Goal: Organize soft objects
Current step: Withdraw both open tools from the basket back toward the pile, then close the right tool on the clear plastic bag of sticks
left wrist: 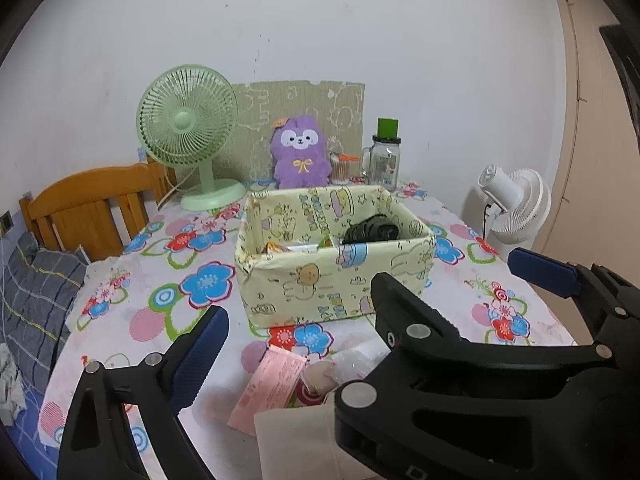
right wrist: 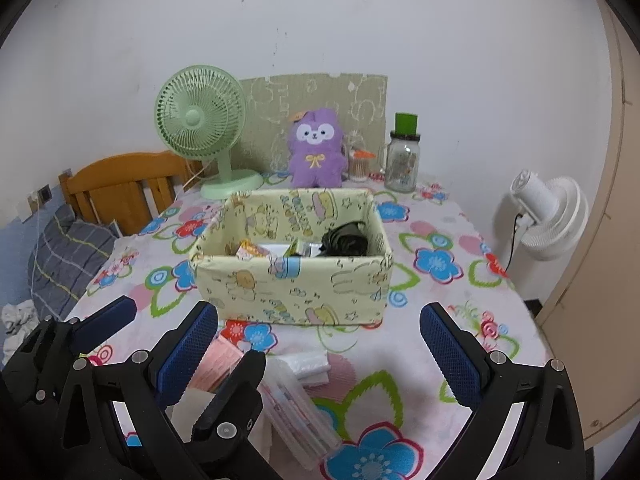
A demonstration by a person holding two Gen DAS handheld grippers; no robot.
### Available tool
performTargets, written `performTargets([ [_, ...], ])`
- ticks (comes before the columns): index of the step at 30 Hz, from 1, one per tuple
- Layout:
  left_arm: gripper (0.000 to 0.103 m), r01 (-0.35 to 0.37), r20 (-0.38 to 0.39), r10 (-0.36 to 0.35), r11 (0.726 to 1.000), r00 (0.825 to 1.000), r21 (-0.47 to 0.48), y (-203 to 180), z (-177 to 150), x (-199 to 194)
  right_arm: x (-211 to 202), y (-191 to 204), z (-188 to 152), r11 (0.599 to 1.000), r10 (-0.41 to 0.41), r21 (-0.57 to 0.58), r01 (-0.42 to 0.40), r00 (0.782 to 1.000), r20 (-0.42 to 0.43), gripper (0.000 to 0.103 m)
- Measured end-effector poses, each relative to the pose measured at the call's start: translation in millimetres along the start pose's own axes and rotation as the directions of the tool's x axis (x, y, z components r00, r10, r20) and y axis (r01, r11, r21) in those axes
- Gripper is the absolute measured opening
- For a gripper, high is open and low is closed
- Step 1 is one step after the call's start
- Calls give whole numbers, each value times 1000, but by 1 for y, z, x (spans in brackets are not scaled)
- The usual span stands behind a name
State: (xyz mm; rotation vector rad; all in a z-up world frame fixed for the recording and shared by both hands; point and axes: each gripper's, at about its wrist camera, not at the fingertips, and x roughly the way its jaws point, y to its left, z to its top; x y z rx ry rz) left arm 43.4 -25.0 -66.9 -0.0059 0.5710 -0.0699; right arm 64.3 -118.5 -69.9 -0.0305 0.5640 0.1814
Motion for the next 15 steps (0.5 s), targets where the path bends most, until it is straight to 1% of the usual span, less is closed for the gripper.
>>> performTargets([
  [6,95,7,-42,-7,1000,999,-7,2,-10,12,15,0,-11,1000,17,5,-17,999,-38,102],
  [10,94,-17,-65,17,1000,998,0,3,-17,19,25,2,-17,1000,28,-8,-29,998,-63,102],
  [15,93,-12,-92,11,1000,996,-8,5,-26,24,34,2,-25,999,47,-3,-48,994,-96,102],
])
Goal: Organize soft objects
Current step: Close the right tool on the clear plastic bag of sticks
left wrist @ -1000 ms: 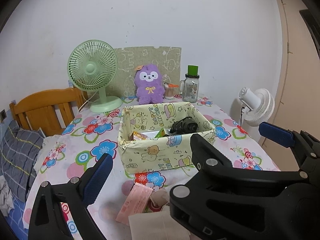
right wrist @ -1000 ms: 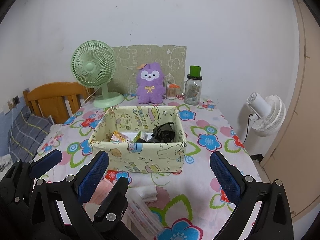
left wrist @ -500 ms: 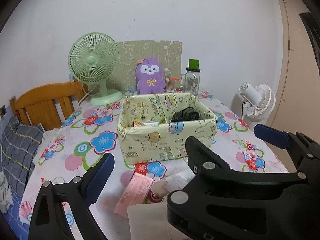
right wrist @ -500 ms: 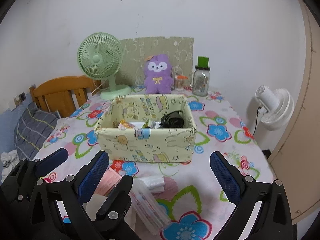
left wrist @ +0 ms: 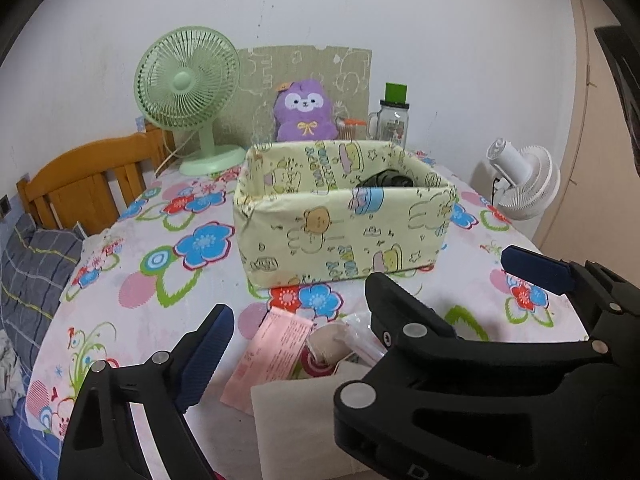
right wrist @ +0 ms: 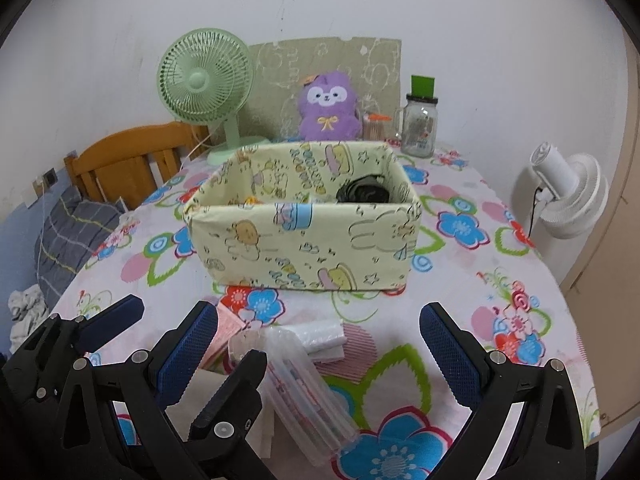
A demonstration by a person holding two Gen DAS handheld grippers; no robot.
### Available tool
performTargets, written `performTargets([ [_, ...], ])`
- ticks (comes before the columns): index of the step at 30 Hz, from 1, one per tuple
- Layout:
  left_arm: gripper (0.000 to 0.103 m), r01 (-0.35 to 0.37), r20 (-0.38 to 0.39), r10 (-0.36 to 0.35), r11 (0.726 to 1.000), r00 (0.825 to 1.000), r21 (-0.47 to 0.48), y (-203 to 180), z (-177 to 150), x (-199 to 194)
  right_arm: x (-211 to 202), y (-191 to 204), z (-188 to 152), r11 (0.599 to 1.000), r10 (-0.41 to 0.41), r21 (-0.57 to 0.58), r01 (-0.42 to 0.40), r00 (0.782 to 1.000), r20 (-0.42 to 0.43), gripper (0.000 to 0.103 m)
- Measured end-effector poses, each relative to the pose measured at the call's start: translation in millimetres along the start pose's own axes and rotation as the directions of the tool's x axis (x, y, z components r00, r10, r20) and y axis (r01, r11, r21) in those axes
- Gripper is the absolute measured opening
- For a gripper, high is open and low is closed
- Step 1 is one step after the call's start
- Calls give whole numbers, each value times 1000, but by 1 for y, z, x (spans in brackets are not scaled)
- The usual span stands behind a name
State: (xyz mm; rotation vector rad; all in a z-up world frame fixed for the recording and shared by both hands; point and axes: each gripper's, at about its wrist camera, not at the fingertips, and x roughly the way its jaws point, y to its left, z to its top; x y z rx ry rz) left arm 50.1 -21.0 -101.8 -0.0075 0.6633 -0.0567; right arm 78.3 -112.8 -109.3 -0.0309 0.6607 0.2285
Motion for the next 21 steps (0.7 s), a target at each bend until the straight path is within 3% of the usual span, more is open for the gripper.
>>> performTargets([
  [12,91,22,-50,-23,1000,999,-23,2,-22,13,20,-2,-22,1000,4,14,-3,997,-82,97],
  [21,88,18,-89,-20,999,996,-27,2,-34,21,31,0,-33,1000,26,8,-26,990,-138,84],
])
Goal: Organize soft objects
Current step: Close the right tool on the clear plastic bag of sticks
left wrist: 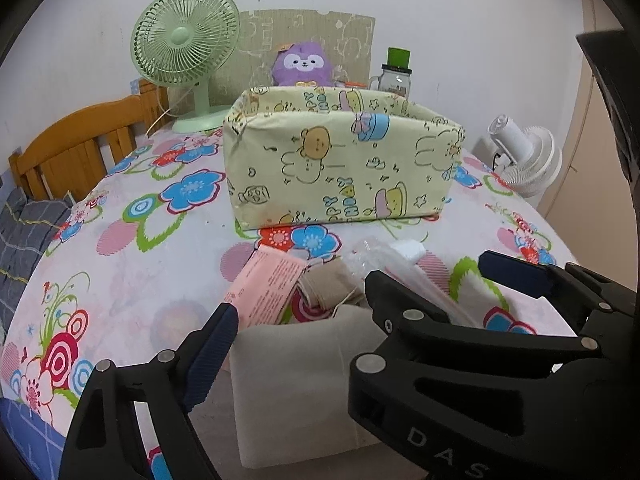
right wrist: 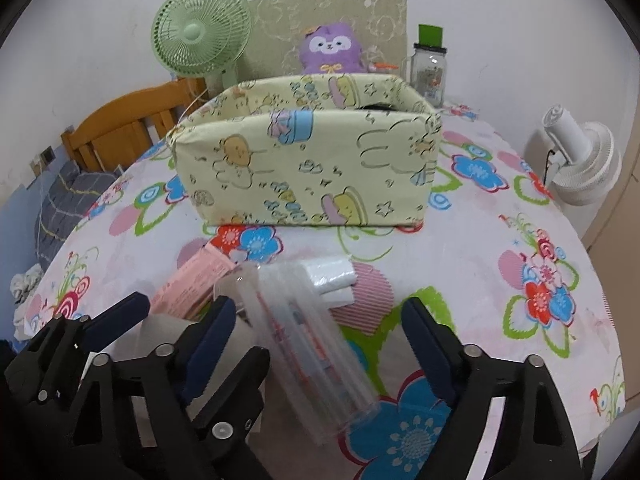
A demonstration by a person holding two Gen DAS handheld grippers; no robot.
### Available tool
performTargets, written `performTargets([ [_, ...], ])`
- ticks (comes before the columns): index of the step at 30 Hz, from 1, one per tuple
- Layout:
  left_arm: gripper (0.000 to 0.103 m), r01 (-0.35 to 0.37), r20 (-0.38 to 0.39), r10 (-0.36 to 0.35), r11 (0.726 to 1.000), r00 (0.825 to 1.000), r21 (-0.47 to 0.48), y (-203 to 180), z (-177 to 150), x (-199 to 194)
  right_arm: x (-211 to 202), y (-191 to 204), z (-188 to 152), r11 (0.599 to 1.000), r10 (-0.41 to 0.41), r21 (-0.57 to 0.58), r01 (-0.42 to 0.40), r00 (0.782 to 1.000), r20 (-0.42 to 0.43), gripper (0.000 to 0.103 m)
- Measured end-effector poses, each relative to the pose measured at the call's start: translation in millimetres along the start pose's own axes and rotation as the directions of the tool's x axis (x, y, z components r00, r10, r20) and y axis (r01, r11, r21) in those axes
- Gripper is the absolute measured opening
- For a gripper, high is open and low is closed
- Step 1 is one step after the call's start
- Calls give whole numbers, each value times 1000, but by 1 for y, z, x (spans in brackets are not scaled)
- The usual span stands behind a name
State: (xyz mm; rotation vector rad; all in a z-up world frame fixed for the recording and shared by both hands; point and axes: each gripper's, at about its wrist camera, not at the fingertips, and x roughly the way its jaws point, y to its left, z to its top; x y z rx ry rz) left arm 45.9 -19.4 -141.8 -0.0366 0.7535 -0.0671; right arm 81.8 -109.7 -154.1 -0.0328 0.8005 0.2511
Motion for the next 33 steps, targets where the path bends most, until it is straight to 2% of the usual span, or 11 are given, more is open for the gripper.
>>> performTargets([
  [3,87,-13,-8,13,1000,1000,2,0,-3,3,4,2,-3,1000,19,-3,-19,1000,-15,78],
  [4,86,-14,-10,14,1000,1000,2,0,-4,3,5,2,-3,1000,18,-3,-18,1000,-17,71],
  [6,86,-12,-15,12,1000,1000,0,1,-4,5,5,2,-3,1000,28,0,-28,999,-18,64],
  [7,86,-9,-19,9,1000,1000,-3,2,-5,5,5,2,-4,1000,26,-1,-26,1000,-17,50],
  [10,86,-7,-21,7,1000,1000,-2,0,-5,6,4,1,-3,1000,18,-5,-18,1000,-11,42],
  [11,86,-6,-20,6,1000,1000,-1,0,-4,6,4,0,-4,1000,13,-3,-13,1000,-6,35],
  [17,87,-6,-17,6,1000,1000,-3,-4,-4,6,1,-6,-4,1000,2,5,-2,1000,4,28],
  [28,88,-33,-25,34,999,999,40,-13,-10,16,3,-19,-11,998,-26,51,27,1000,-13,25],
  [30,84,-37,-25,39,998,999,44,-12,-10,16,3,-18,-11,998,-29,52,30,999,-14,25],
  [33,74,-36,-24,37,998,999,45,-13,-10,15,3,-18,-11,998,-31,53,31,999,-14,25],
])
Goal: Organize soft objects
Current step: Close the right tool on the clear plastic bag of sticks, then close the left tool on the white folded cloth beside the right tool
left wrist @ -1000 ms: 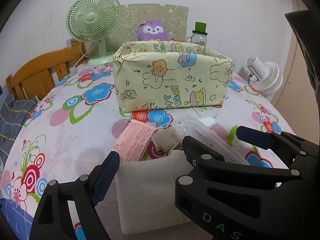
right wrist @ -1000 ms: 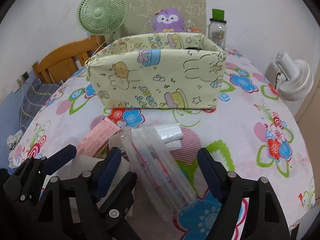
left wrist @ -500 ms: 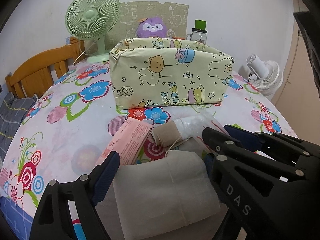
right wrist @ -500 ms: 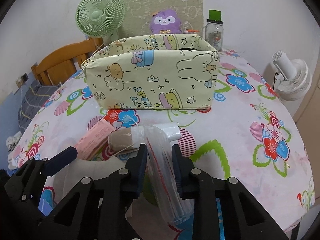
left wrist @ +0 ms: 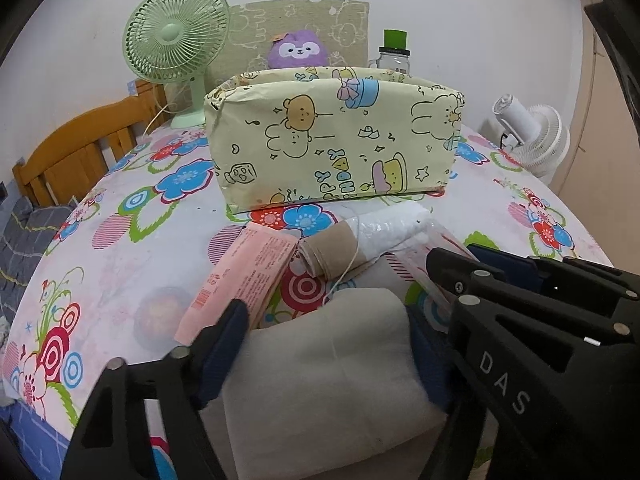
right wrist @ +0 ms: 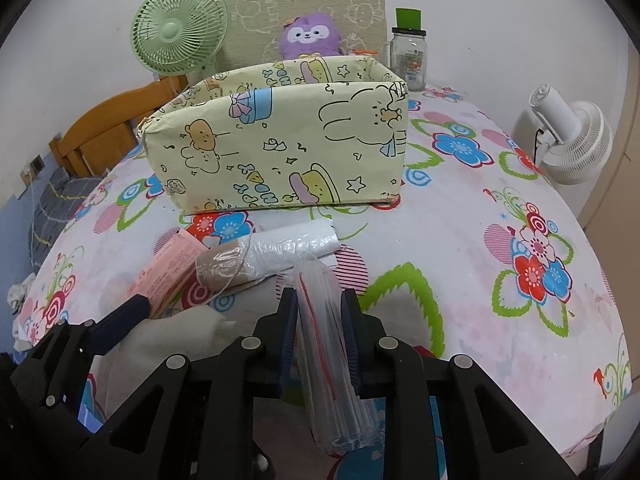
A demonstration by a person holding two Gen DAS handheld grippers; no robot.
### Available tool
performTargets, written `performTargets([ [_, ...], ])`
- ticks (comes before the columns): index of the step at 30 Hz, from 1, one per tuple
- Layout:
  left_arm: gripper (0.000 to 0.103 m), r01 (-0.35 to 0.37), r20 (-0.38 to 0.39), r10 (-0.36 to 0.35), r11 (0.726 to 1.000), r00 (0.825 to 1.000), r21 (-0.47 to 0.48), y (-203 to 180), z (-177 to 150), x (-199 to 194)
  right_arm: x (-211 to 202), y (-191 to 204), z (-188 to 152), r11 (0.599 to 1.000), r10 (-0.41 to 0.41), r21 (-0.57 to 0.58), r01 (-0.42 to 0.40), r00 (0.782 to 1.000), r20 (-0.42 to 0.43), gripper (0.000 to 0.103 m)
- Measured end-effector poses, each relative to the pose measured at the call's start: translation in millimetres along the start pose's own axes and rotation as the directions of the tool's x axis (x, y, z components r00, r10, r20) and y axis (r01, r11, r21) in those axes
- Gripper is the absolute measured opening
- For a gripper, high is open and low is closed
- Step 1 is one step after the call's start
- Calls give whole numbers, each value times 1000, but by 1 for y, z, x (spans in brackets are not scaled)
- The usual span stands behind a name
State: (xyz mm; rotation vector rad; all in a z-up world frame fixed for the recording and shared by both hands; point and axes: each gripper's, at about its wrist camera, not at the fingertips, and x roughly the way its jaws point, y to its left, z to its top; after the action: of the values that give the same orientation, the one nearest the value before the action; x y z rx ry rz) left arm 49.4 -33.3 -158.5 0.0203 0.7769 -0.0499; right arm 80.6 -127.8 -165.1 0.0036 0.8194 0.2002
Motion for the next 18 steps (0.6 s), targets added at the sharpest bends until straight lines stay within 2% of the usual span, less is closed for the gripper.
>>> performTargets([
  [10,45,36,-5,-36,999,999,-4,-1,0,-4,-3,0,0,1000,-5,18,5,1000,0,25],
  [18,39,62,10,-62,998,998,-18,1,5,-11,-9,3,1,1000,5,21,-5,1000,9,25],
])
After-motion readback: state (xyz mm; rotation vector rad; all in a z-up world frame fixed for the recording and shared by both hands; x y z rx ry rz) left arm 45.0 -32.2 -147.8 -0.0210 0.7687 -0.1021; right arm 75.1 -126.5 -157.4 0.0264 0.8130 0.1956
